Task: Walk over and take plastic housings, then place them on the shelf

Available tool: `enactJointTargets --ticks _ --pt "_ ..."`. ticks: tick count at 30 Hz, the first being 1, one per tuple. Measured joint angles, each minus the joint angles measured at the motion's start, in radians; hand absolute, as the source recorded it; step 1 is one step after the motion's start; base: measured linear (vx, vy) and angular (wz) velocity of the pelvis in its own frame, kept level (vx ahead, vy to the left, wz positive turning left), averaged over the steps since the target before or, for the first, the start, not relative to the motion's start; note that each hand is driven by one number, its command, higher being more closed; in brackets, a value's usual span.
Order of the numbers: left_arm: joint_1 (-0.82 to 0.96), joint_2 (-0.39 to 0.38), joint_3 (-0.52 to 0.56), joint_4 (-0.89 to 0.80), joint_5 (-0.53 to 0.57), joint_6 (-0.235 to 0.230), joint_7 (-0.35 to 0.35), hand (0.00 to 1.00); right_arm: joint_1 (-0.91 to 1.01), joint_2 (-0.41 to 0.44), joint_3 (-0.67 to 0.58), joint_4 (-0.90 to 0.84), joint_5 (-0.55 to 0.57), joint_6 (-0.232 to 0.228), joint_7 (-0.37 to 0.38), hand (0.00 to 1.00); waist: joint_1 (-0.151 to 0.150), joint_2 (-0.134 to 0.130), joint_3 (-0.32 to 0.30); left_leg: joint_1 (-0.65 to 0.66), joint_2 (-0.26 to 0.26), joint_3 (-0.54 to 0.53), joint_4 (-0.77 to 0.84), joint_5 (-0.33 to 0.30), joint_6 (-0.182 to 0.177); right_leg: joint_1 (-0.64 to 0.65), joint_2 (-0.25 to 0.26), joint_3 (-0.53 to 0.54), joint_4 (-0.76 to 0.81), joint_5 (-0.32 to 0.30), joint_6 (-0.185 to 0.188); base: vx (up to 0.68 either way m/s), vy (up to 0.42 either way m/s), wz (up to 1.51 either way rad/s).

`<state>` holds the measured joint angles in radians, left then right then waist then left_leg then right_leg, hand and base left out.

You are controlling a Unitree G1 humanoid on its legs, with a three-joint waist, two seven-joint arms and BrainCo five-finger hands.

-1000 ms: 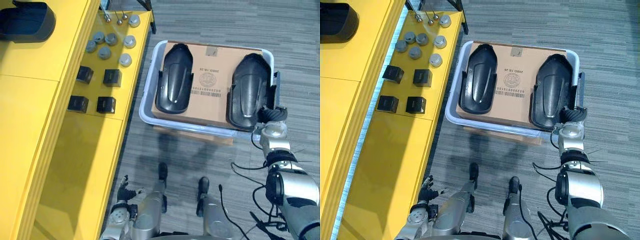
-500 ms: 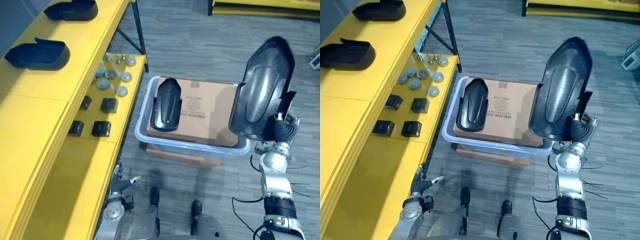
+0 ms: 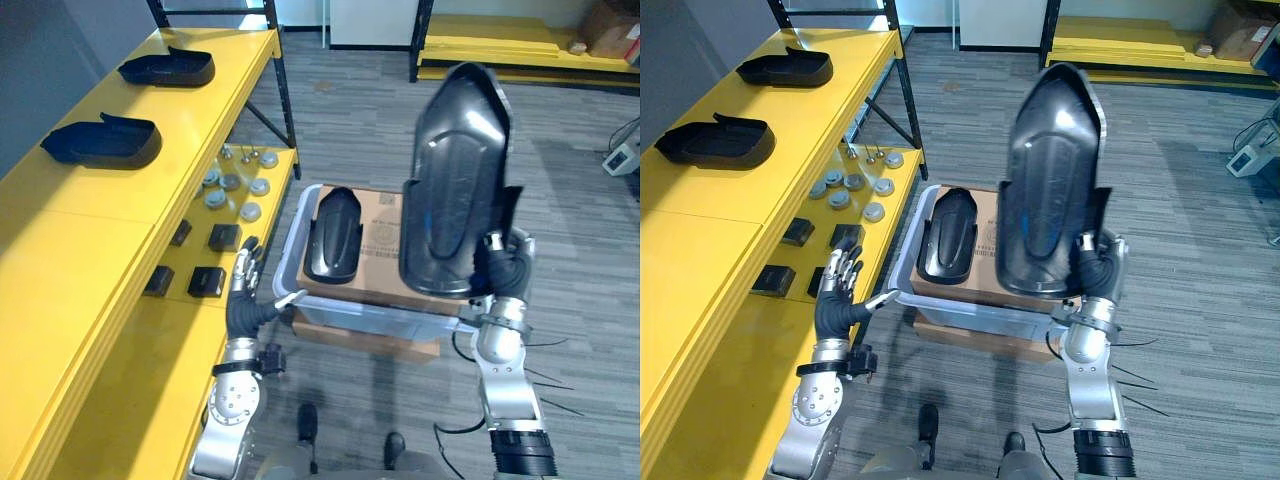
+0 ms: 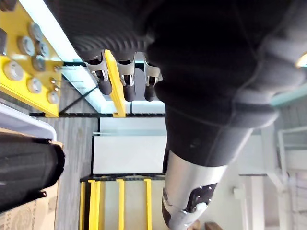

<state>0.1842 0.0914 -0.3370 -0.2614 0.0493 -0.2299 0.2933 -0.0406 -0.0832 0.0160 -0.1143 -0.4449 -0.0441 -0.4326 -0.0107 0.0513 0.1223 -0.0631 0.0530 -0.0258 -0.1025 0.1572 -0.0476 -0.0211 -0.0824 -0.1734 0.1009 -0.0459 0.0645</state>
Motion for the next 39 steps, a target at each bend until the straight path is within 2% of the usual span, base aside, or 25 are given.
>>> enactJointTargets --ticks 10,16,21,28,35,39 --pt "-0.122 0.003 -0.129 0.047 -0.021 0.009 0.014 0.0 0.013 0.015 0.117 0.0 -0.109 0.001 0.003 1.0 -0.004 0.0 -0.057 0.008 0.013 0.012 0.0 -0.002 -0.003 0.014 0.012 0.016 -0.034 0.018 0.006 -0.01 -0.004 -0.04" --pt "-0.138 0.012 -0.137 0.076 -0.087 0.024 0.013 0.0 0.013 -0.004 0.125 0.0 -0.154 0.003 -0.002 1.0 -0.003 0.0 -0.064 0.009 0.014 0.024 0.0 -0.002 -0.003 0.017 0.013 0.027 -0.044 0.027 0.004 0.0 0.001 -0.04" --pt "-0.171 0.017 -0.137 0.118 -0.129 0.028 0.016 0.0 0.013 -0.045 0.154 0.0 -0.154 0.003 -0.005 1.0 -0.004 0.0 -0.089 0.008 0.013 0.035 0.0 0.001 0.002 0.023 0.015 0.037 -0.068 0.046 0.003 0.01 0.004 -0.07" --pt "-0.174 0.041 -0.136 0.12 -0.165 0.029 0.022 0.0 0.013 -0.084 0.201 0.0 -0.155 0.004 -0.007 1.0 -0.004 -0.003 -0.095 0.024 0.014 0.034 -0.001 -0.003 -0.004 0.035 0.02 0.04 -0.076 0.041 -0.001 -0.02 0.002 0.0" --pt "-0.174 0.039 -0.142 0.154 -0.166 0.03 0.108 0.0 0.013 -0.091 0.262 0.0 -0.176 0.017 -0.037 1.0 -0.004 -0.008 -0.131 0.011 0.016 0.033 -0.001 -0.009 -0.008 0.037 0.029 0.069 -0.105 0.055 -0.006 0.0 0.0 0.0" --pt "-0.179 0.039 -0.14 0.16 -0.191 0.044 0.128 0.0 0.013 -0.092 0.283 0.0 -0.178 0.017 -0.048 1.0 -0.003 -0.01 -0.133 0.011 0.015 0.033 -0.001 -0.009 -0.008 0.037 0.031 0.071 -0.106 0.06 -0.007 0.0 0.0 0.0"
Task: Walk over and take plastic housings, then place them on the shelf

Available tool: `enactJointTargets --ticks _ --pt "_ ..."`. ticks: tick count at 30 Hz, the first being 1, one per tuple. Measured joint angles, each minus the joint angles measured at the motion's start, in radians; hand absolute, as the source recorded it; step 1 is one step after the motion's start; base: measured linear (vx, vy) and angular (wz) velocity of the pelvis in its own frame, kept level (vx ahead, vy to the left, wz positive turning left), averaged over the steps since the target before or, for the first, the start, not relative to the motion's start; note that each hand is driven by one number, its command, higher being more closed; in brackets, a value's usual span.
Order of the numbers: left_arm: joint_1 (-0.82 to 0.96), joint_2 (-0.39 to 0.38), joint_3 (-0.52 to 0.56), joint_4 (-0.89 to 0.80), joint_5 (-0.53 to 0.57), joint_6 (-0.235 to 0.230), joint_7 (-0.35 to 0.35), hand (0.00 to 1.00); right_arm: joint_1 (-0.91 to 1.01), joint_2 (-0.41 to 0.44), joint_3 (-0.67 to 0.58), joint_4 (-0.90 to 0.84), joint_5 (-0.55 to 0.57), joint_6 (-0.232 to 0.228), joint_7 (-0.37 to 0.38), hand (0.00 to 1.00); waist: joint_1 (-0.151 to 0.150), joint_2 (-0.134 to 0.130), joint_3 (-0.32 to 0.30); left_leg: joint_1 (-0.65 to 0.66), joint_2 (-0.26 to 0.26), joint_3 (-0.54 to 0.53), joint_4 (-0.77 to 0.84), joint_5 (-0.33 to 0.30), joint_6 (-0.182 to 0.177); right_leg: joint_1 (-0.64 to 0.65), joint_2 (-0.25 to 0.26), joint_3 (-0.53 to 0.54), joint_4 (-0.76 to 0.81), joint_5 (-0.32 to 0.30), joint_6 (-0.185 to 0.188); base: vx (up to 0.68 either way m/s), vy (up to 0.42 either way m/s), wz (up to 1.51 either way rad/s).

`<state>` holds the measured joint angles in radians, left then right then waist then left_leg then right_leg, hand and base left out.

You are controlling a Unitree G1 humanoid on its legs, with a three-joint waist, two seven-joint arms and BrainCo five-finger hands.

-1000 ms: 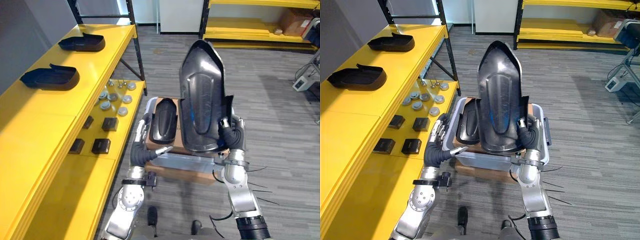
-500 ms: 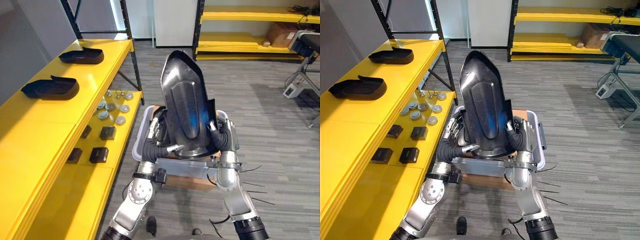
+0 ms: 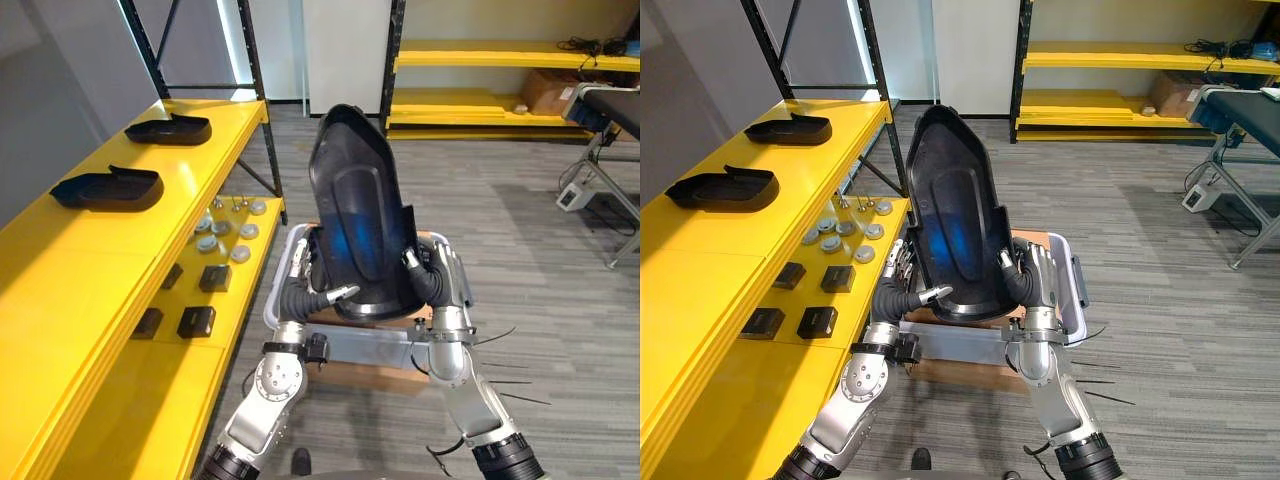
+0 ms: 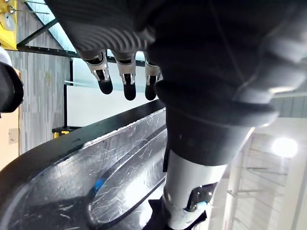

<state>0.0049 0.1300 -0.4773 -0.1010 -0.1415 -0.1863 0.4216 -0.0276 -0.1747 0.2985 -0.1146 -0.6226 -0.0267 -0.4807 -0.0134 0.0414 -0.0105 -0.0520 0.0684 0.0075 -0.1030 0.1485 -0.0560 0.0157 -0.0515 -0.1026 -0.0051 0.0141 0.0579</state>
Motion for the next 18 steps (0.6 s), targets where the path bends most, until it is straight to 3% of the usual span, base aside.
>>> enactJointTargets --ticks 2,3,11,12,18 --pt "-0.024 -0.004 -0.01 0.041 -0.019 0.024 0.007 0.0 0.0 -0.005 0.048 -0.005 0.0 -0.002 -0.003 1.0 -0.001 0.002 -0.005 0.0 0.001 0.0 0.0 0.0 0.0 0.0 0.001 0.001 0.0 0.0 0.001 0.0 0.0 0.0" --pt "-0.024 -0.005 -0.01 0.047 -0.027 0.026 0.015 1.0 0.0 -0.003 0.055 -0.014 -0.007 -0.002 -0.007 1.0 -0.001 0.003 -0.007 0.0 0.001 0.0 0.0 0.0 0.0 0.0 0.001 0.001 0.0 0.0 0.001 0.0 0.0 0.0" --pt "-0.029 -0.012 -0.02 0.056 -0.116 0.024 0.037 1.0 0.0 -0.009 0.061 -0.022 -0.017 -0.002 -0.023 1.0 -0.001 0.003 -0.014 0.01 0.001 0.003 0.0 0.0 0.0 0.007 0.001 0.004 -0.001 -0.003 -0.001 0.0 0.0 0.0" --pt "-0.03 -0.012 -0.019 0.056 -0.126 0.024 0.037 1.0 0.0 -0.009 0.061 -0.022 -0.017 -0.002 -0.024 0.0 -0.001 0.003 -0.014 0.011 0.001 0.004 0.0 0.0 0.0 0.008 0.001 0.005 -0.001 -0.003 -0.002 0.0 0.0 0.0" --pt "-0.036 -0.024 0.024 0.056 -0.13 0.026 0.04 1.0 0.004 -0.009 0.108 -0.027 -0.003 -0.017 -0.022 0.0 -0.003 0.003 -0.014 0.013 0.003 0.015 0.0 -0.001 0.0 0.01 0.003 0.018 -0.014 -0.001 -0.003 -0.01 -0.004 -0.05"
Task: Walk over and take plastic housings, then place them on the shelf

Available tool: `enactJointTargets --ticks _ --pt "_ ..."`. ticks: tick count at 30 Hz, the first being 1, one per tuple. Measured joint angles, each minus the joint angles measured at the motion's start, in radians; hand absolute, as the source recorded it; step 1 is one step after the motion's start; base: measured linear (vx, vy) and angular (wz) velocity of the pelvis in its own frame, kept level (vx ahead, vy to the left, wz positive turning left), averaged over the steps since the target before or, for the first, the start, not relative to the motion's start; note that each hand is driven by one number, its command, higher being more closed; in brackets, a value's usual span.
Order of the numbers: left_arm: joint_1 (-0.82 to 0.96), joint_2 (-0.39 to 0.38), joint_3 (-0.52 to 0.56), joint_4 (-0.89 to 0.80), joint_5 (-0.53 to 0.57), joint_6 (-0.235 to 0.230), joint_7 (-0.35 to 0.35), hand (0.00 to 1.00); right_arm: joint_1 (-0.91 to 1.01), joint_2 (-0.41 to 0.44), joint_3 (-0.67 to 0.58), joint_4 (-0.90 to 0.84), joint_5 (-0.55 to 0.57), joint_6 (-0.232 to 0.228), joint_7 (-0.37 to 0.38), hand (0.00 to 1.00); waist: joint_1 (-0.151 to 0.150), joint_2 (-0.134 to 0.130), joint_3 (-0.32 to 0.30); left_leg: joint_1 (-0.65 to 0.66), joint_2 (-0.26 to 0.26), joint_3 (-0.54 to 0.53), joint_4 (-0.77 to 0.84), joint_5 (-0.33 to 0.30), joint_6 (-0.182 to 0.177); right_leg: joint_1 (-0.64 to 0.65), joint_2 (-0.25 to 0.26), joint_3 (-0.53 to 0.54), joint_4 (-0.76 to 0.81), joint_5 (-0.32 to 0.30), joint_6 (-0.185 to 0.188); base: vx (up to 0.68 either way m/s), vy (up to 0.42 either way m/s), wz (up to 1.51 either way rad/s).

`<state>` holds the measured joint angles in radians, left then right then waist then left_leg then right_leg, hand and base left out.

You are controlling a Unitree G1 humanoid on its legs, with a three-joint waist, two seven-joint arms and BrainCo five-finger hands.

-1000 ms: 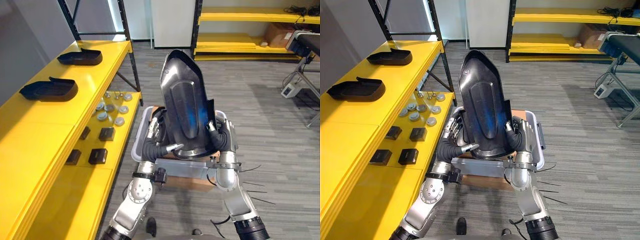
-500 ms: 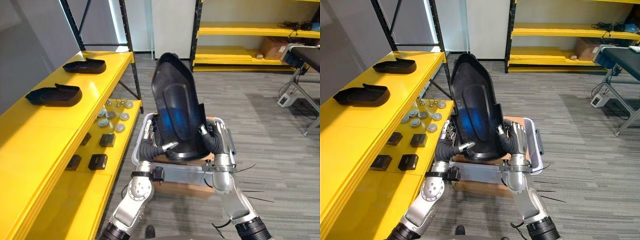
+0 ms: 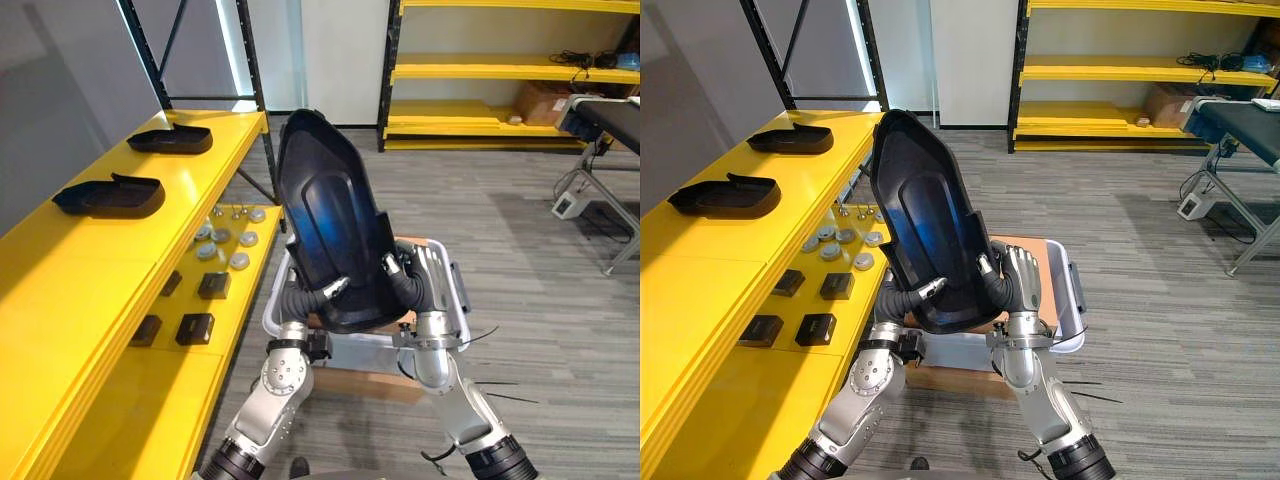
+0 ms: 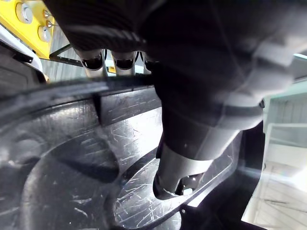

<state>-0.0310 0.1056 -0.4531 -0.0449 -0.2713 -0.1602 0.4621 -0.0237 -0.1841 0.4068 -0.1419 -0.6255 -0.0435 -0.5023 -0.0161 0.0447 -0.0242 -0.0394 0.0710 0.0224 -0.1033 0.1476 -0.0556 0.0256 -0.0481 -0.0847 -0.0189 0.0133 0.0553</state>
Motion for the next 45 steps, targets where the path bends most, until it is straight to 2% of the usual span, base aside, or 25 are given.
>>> enactJointTargets --ticks 3,8,11,15,17,18,20,25,28,30,33,35,38,42,45 --pt "-0.008 0.0 0.002 0.0 0.012 0.011 0.0 1.0 0.005 0.0 -0.003 -0.002 0.059 -0.019 0.006 0.0 0.001 -0.001 -0.001 0.0 -0.002 0.0 0.0 -0.001 0.001 0.003 -0.001 0.0 -0.003 0.0 0.0 0.0 0.0 0.0" --pt "-0.012 -0.006 0.016 0.0 0.093 0.029 -0.001 1.0 0.005 0.0 -0.023 -0.009 0.182 -0.029 0.03 0.0 0.002 -0.005 -0.003 0.001 -0.003 0.0 0.0 -0.001 0.002 0.004 -0.001 0.001 -0.002 0.001 0.001 0.0 0.0 0.0" --pt "-0.015 -0.02 0.03 -0.008 0.135 0.032 -0.006 1.0 0.009 -0.006 -0.074 -0.098 0.228 -0.035 0.061 0.0 0.004 -0.005 -0.003 0.002 -0.003 0.0 0.0 -0.001 0.002 0.004 -0.001 0.001 -0.001 0.001 0.001 0.0 0.0 0.0" --pt "-0.015 -0.049 0.031 -0.028 0.182 0.036 -0.028 1.0 0.008 -0.031 -0.17 -0.223 0.263 -0.089 0.067 0.0 0.003 -0.005 -0.003 0.003 -0.003 0.004 0.0 -0.001 0.002 0.005 -0.001 0.003 0.002 0.001 0.001 0.0 0.0 0.0" --pt "-0.008 -0.049 0.034 -0.027 0.206 0.048 -0.03 1.0 0.004 -0.028 -0.273 -0.289 0.276 -0.113 0.052 0.0 0.001 -0.005 -0.003 0.005 -0.002 0.004 0.0 -0.001 0.002 0.004 -0.001 0.004 0.007 0.0 0.003 0.0 0.0 0.0" --pt "0.01 -0.043 0.047 -0.027 0.213 0.055 -0.037 1.0 -0.011 -0.03 -0.375 -0.319 0.301 -0.135 0.034 0.0 -0.002 -0.005 -0.003 0.006 -0.002 0.005 0.0 -0.001 0.002 0.004 -0.001 0.005 0.009 -0.001 0.004 0.0 0.0 0.0" --pt "0.032 -0.044 0.076 -0.027 0.227 0.069 -0.046 1.0 -0.025 -0.036 -0.471 -0.321 0.346 -0.153 0.013 0.0 -0.013 -0.005 -0.003 0.007 -0.002 0.005 0.0 -0.001 0.002 0.004 -0.001 0.006 0.011 -0.002 0.004 0.0 0.0 0.0" --pt "0.081 -0.046 0.144 -0.028 0.245 0.077 -0.05 1.0 -0.012 -0.039 -0.732 -0.302 0.569 -0.218 0.001 0.0 -0.024 -0.005 -0.003 0.007 -0.002 0.005 0.0 -0.012 0.002 0.003 -0.001 0.006 0.009 -0.005 0.002 0.0 0.0 0.0" --pt "0.104 -0.048 0.18 -0.04 0.245 0.077 -0.055 1.0 0.042 -0.037 -0.829 -0.208 0.666 -0.254 0.001 0.0 -0.025 -0.007 -0.001 0.006 -0.002 0.005 0.0 -0.014 0.005 0.003 -0.003 0.006 0.006 -0.005 0.002 0.0 0.0 0.0" --pt "0.114 -0.052 0.211 -0.048 0.245 0.076 -0.066 1.0 0.1 -0.038 -0.85 -0.1 0.693 -0.254 0.005 0.0 -0.026 -0.008 -0.001 0.003 -0.003 0.004 0.0 -0.014 0.005 0.001 -0.003 0.005 0.004 -0.005 0.002 0.0 0.0 0.0" --pt "0.158 -0.056 0.249 -0.099 0.245 0.074 -0.069 1.0 0.198 -0.036 -0.856 0.15 0.72 -0.204 0.059 0.0 -0.028 -0.006 -0.001 -0.011 -0.002 0.003 0.0 -0.013 0.004 -0.013 -0.003 0.004 0.005 -0.005 0.002 0.0 0.0 0.0" --pt "0.19 -0.059 0.261 -0.13 0.245 0.058 -0.072 1.0 0.246 -0.017 -0.859 0.379 0.743 -0.162 0.123 0.0 -0.027 -0.005 0.0 -0.017 0.0 0.002 0.0 -0.013 0.003 -0.013 -0.006 0.003 0.007 -0.005 0.002 0.02 -0.009 0.01" --pt "0.21 -0.06 0.263 -0.133 0.244 0.037 -0.095 1.0 0.294 0.019 -0.843 0.631 0.743 -0.135 0.188 0.0 -0.026 -0.009 0.005 -0.016 -0.001 -0.001 0.0 -0.014 0.004 -0.013 -0.007 -0.001 0.021 -0.008 0.005 0.05 -0.018 0.05" --pt "0.214 -0.051 0.265 -0.133 0.244 0.034 -0.134 1.0 0.312 0.077 -0.819 0.888 0.743 -0.113 0.253 0.0 -0.031 -0.009 0.016 -0.008 -0.004 -0.024 0.0 -0.015 0.005 -0.004 -0.01 -0.027 0.043 -0.033 0.009 0.02 -0.014 0.17" --pt "0.232 -0.048 0.263 -0.133 0.244 0.023 -0.146 1.0 0.327 0.111 -0.773 0.964 0.741 -0.093 0.286 0.0 -0.028 -0.013 0.023 0.008 -0.006 -0.041 0.0 -0.019 0.005 0.009 -0.014 -0.052 0.054 -0.056 0.006 -0.02 -0.011 0.22"
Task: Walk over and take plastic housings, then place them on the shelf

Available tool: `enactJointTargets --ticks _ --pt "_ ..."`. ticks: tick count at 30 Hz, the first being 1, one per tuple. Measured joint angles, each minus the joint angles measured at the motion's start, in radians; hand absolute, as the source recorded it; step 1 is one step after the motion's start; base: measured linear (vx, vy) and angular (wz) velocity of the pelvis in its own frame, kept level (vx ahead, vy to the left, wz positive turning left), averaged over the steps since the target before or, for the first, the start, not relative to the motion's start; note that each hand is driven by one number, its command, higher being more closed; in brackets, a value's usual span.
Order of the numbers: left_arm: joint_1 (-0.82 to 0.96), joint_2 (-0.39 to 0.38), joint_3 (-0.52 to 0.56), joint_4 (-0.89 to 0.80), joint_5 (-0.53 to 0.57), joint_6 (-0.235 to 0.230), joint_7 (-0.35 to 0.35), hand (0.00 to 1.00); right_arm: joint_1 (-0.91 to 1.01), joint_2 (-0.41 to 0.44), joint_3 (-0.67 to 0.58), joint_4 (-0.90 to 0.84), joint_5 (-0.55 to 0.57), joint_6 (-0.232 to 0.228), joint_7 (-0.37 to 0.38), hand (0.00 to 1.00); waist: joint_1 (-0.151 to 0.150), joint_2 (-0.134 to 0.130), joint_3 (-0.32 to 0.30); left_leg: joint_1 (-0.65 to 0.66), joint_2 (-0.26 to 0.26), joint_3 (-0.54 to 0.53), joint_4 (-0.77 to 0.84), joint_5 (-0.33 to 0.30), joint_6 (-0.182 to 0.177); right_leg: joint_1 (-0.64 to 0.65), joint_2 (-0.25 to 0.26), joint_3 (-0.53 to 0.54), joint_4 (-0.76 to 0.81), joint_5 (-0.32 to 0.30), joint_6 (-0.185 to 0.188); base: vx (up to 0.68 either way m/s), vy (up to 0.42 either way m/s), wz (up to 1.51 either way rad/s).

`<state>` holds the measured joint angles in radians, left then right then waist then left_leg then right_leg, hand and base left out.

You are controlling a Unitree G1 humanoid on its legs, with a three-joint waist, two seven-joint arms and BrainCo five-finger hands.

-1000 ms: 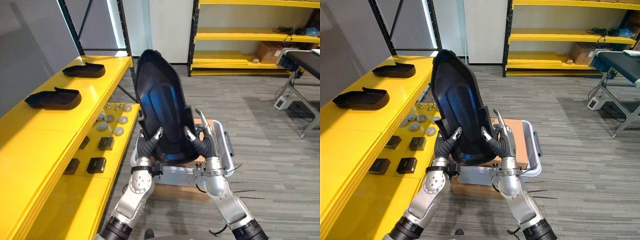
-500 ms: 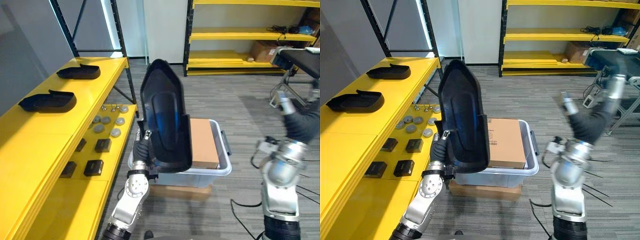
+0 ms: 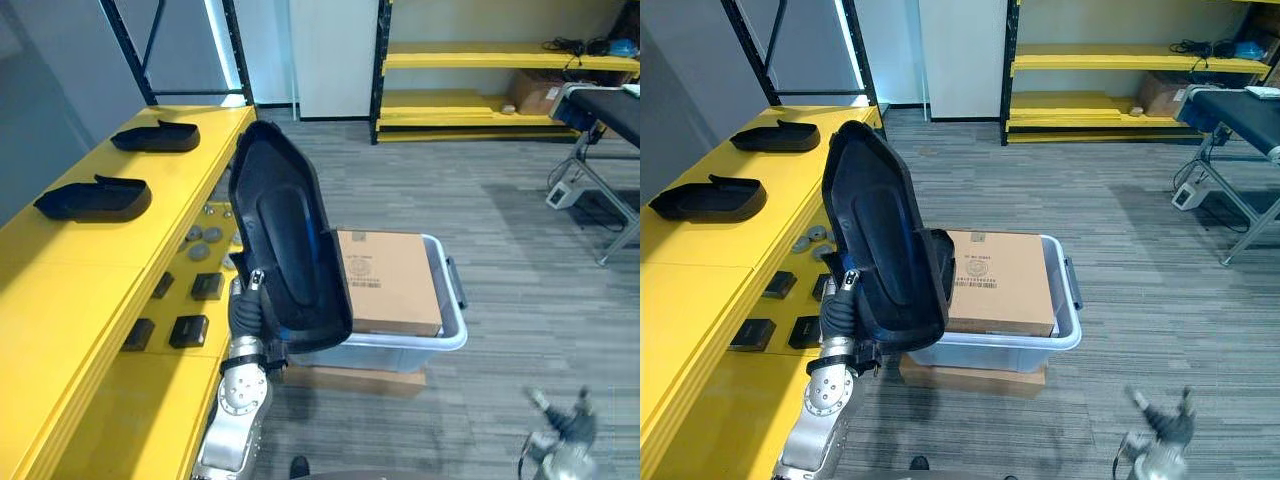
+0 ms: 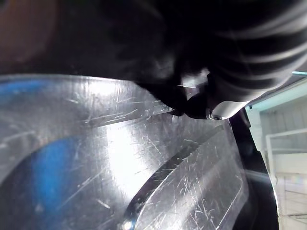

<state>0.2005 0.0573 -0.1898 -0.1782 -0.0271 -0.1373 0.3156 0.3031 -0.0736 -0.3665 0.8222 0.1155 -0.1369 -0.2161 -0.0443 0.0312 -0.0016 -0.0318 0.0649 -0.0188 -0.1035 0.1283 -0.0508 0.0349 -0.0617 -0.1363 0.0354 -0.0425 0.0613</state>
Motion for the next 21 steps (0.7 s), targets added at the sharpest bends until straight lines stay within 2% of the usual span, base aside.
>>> enactJointTargets --ticks 2,6,8,9,10,11,12,13,14,15,16,17,18,19,21 --pt "0.023 0.002 -0.003 -0.001 0.0 -0.003 -0.011 1.0 0.002 0.011 0.037 0.03 -0.01 0.007 0.024 0.0 0.003 -0.002 0.001 0.002 -0.005 -0.015 0.0 -0.003 0.002 0.014 -0.005 -0.021 -0.001 -0.009 0.0 -0.01 0.001 0.32" --pt "0.042 0.004 -0.019 -0.016 -0.002 -0.004 -0.014 1.0 -0.011 0.013 0.117 0.08 -0.052 0.017 0.026 0.0 0.011 -0.012 0.012 -0.038 -0.023 -0.079 0.007 -0.003 0.002 0.011 -0.012 -0.093 0.055 -0.048 0.007 -0.01 -0.023 0.7" --pt "0.031 0.006 -0.041 -0.033 -0.011 -0.006 -0.014 1.0 -0.044 0.014 0.145 0.107 -0.091 0.029 0.022 0.0 0.023 -0.023 0.053 -0.09 -0.049 -0.147 0.066 -0.004 0.007 0.004 -0.031 -0.183 0.131 -0.1 0.013 -0.02 -0.015 1.22" --pt "0.032 0.006 -0.047 -0.037 -0.012 -0.005 -0.014 1.0 -0.048 0.014 0.149 0.11 -0.095 0.03 0.02 0.0 0.028 -0.033 0.062 -0.102 -0.053 -0.148 0.075 -0.009 0.019 0.003 -0.039 -0.213 0.144 -0.112 0.013 -0.02 -0.043 1.43" --pt "0.032 0.005 -0.06 -0.041 -0.022 -0.006 -0.016 1.0 -0.058 0.018 0.15 0.122 -0.107 0.031 0.017 0.0 0.03 -0.047 0.065 -0.126 -0.058 -0.124 0.074 -0.037 0.061 0.01 -0.054 -0.284 0.153 -0.126 0.017 0.02 -0.038 1.72" --pt "0.029 0.003 -0.07 -0.042 -0.032 -0.006 -0.02 1.0 -0.077 0.024 0.149 0.147 -0.119 0.034 0.012 0.0 0.03 -0.08 0.07 -0.145 -0.066 -0.051 0.084 -0.075 0.118 0.016 -0.089 -0.355 0.147 -0.122 0.008 0.08 0.001 1.86" --pt "0.019 0.003 -0.078 -0.043 -0.039 -0.006 -0.023 1.0 -0.083 0.026 0.149 0.149 -0.122 0.035 0.009 0.0 0.028 -0.078 0.08 -0.162 -0.056 0.018 0.114 -0.083 0.129 0.024 -0.1 -0.392 0.151 -0.122 0.008 0.09 0.038 1.76" --pt "0.012 -0.006 -0.083 -0.044 -0.044 -0.01 -0.025 1.0 -0.105 0.013 0.148 0.149 -0.126 0.036 0.003 0.0 0.036 -0.069 0.099 -0.192 -0.016 0.174 0.166 -0.092 0.155 0.04 -0.105 -0.451 0.157 -0.129 0.012 0.11 0.04 1.58" --pt "0.012 -0.019 -0.083 -0.044 -0.047 -0.01 -0.024 1.0 -0.125 0.001 0.147 0.149 -0.126 0.037 0.003 0.0 0.031 -0.066 0.101 -0.203 0.02 0.335 0.204 -0.103 0.23 0.059 -0.111 -0.501 0.174 -0.14 0.023 0.09 0.009 1.54" --pt "0.012 -0.018 -0.083 -0.044 -0.049 -0.01 -0.025 1.0 -0.132 -0.005 0.149 0.144 -0.126 0.037 0.003 0.0 0.028 -0.068 0.102 -0.199 0.03 0.404 0.223 -0.116 0.265 0.077 -0.121 -0.519 0.176 -0.14 0.023 0.17 0.043 1.66" --pt "0.009 -0.015 -0.09 -0.044 -0.05 -0.017 -0.027 1.0 -0.138 -0.01 0.149 0.136 -0.126 0.037 0.002 0.0 0.016 -0.072 0.104 -0.189 0.051 0.527 0.265 -0.135 0.294 0.107 -0.14 -0.551 0.19 -0.14 0.024 0.23 0.101 1.67" --pt "0.003 -0.016 -0.109 -0.045 -0.053 -0.029 -0.028 1.0 -0.15 -0.018 0.141 0.137 -0.126 0.037 0.002 0.0 0.007 -0.06 0.104 -0.173 0.07 0.596 0.285 -0.125 0.265 0.119 -0.164 -0.585 0.229 -0.146 0.033 0.23 0.115 1.51" --pt "0.002 -0.015 -0.114 -0.047 -0.056 -0.034 -0.029 1.0 -0.158 -0.019 0.135 0.14 -0.126 0.037 0.002 0.0 0.013 -0.058 0.103 -0.166 0.059 0.593 0.278 -0.127 0.229 0.125 -0.174 -0.593 0.233 -0.151 0.039 0.21 0.111 1.06" --pt "-0.007 -0.011 -0.113 -0.048 -0.069 -0.048 -0.029 1.0 -0.18 -0.02 0.134 0.141 -0.126 0.037 0.002 0.0 0.016 -0.068 0.104 -0.167 0.033 0.564 0.283 -0.136 0.165 0.152 -0.182 -0.603 0.213 -0.158 0.05 0.18 0.08 0.67" --pt "-0.03 -0.012 -0.125 -0.046 -0.085 -0.047 -0.029 1.0 -0.207 0.001 0.135 0.143 -0.126 0.038 0.003 0.0 0.018 -0.079 0.106 -0.189 0.011 0.537 0.345 -0.178 0.148 0.186 -0.195 -0.615 0.184 -0.155 0.064 0.2 0.091 0.58"
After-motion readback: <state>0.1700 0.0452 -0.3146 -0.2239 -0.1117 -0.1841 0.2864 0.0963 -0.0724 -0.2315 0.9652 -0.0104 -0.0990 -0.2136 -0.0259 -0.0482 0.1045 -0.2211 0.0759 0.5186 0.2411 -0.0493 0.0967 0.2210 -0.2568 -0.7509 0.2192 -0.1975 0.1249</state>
